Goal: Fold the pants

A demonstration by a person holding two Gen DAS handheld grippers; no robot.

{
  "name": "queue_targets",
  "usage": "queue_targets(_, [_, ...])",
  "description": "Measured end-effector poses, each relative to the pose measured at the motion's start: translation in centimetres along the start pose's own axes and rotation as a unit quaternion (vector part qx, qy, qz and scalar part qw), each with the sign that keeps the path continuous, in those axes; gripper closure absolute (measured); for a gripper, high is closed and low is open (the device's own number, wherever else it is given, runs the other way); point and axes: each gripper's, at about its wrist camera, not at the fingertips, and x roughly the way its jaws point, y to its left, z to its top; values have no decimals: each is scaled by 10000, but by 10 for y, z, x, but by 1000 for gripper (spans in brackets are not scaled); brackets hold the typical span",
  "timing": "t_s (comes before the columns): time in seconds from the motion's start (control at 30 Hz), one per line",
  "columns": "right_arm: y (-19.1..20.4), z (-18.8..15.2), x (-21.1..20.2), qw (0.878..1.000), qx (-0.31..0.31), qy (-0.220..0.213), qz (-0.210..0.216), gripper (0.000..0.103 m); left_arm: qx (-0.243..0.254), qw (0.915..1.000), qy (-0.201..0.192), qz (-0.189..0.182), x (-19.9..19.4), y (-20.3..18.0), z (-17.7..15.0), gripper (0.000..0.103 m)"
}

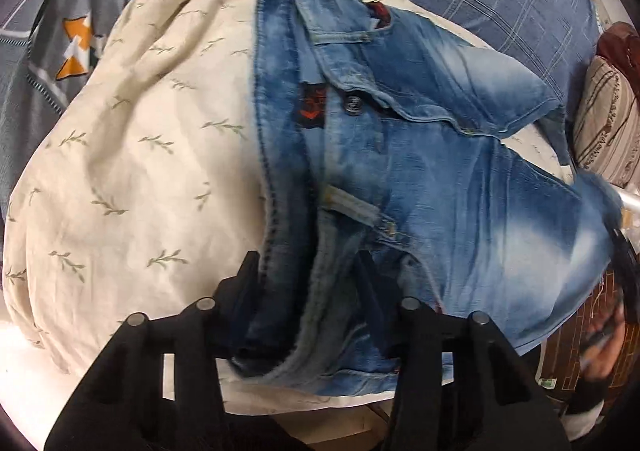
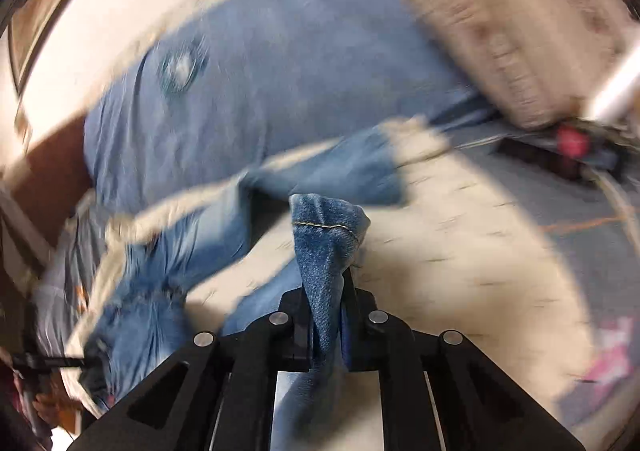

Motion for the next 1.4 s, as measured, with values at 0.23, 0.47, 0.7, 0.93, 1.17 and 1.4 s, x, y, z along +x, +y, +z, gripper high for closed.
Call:
queue_targets(0.23, [-103,-60,-2,9845,1262,1025,-659,78,-16,10000,4,87,7,10,-12,56])
queue_targets(0.47, [-95,-11,-23,9911,936,384,-869,40,48,9981,-471,-389,-31,14,2,31])
queue_targets(0.7, [-59,11,58,9929,156,1074,-495,95,159,9992,-302,207,3,-11,10,29])
queue_targets(0.93, [-56,42,36,9967,100,313,-747,101,266,9969,-715,199,-12,-24,11,37])
queue_targets(1.17, [-113,14,30,9878,1313,502,-677,91,587,9953,-557,531,11,-29,2,37])
queue_targets(1.4, [-124,-27,23,9845,1485,887,-296,55,698,9928,-709,671,10,-34,-5,33])
